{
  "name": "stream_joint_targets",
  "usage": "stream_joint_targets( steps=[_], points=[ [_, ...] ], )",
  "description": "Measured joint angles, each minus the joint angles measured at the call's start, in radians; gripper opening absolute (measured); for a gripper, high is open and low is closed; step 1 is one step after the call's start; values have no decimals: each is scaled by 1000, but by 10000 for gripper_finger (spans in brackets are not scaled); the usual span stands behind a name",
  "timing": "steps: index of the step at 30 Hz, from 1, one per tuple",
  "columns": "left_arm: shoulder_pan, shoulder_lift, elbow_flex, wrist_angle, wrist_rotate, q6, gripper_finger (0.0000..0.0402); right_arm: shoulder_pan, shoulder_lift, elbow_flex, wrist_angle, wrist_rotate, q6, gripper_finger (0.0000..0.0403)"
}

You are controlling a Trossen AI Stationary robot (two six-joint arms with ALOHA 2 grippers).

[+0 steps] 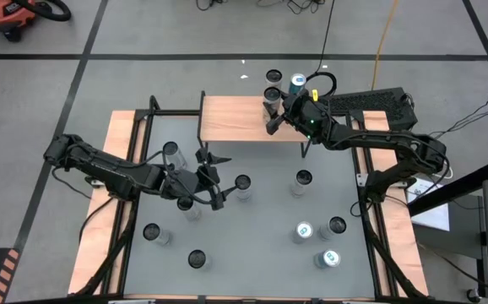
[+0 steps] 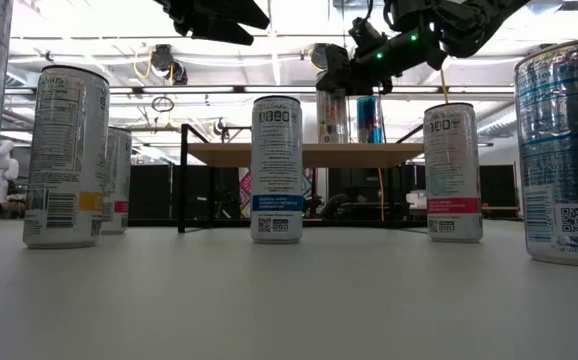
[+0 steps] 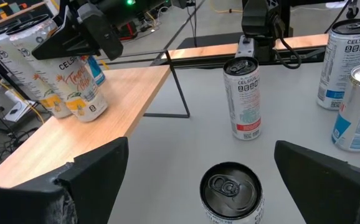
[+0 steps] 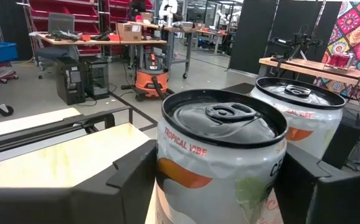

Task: Place canned beverage on shelf
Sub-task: Put the right white yellow soda can on the shelf aligned with the other white yellow soda can

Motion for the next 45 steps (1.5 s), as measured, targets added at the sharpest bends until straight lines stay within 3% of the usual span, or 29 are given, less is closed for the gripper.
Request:
stream_joint_targets(
  steps=[24,36,45],
  points=[
    [-1,0,0,-2,2,-4,397,16,-41,-1,-6,10,-37,259],
    [-1,0,0,-6,4,0,397,148,-118,-1,-152,217,-75,258],
    [-1,0,0,-3,4,0,397,222,-111,-2,-272,318,35,258]
  ],
)
